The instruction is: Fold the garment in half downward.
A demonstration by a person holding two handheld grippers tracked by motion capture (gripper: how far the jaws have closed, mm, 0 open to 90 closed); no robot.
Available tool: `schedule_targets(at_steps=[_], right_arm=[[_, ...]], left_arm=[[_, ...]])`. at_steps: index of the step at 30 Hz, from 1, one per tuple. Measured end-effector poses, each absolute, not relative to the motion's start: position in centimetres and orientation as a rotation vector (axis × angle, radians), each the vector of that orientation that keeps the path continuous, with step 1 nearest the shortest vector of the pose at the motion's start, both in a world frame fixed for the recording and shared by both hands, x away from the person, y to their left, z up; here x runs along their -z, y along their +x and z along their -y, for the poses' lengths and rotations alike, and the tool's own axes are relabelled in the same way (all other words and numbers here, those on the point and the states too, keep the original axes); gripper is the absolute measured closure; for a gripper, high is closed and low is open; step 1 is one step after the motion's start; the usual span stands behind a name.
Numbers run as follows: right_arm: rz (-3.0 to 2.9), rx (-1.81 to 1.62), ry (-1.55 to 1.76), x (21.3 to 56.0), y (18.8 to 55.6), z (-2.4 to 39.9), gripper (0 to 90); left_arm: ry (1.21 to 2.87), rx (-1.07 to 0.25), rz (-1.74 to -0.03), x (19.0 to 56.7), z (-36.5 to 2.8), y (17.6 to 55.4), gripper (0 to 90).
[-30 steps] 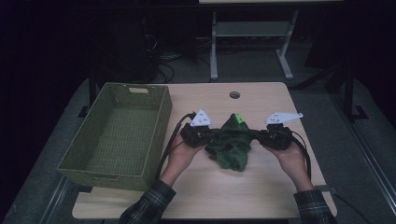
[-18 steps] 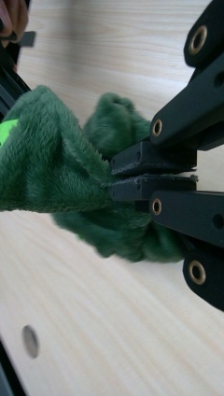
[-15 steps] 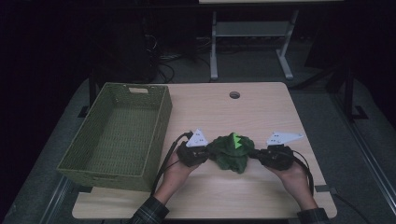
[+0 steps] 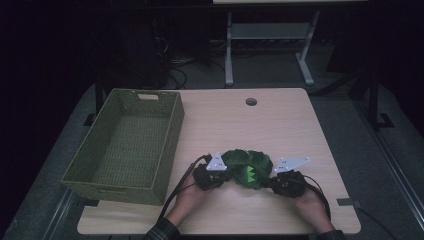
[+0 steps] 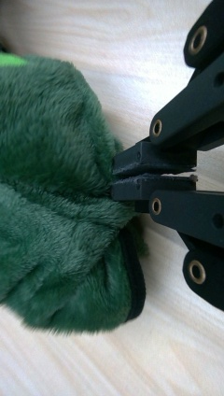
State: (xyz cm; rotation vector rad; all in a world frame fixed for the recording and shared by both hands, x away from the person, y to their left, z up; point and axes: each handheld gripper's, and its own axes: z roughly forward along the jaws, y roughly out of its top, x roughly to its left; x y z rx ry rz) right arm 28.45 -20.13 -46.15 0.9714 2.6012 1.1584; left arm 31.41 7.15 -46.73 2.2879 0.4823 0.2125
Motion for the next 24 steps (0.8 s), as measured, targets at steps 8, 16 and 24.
schedule_targets(at_steps=[8,16,24], right_arm=[[-2.6,-1.117,0.969,46.6,28.4,19.9,80.9],[-2.534,-1.223,0.98,45.0,26.4,21.3,65.3],[-2.488,-1.272,0.982,44.0,24.9,22.6,72.1]], left_arm=[[2.29,-0.199,-0.479,46.8,-6.8,31.3,84.8],[2.267,-0.185,-0.48,45.8,-8.1,29.9,75.3],[2.196,-0.191,-0.514,44.0,-9.7,29.1,79.5]])
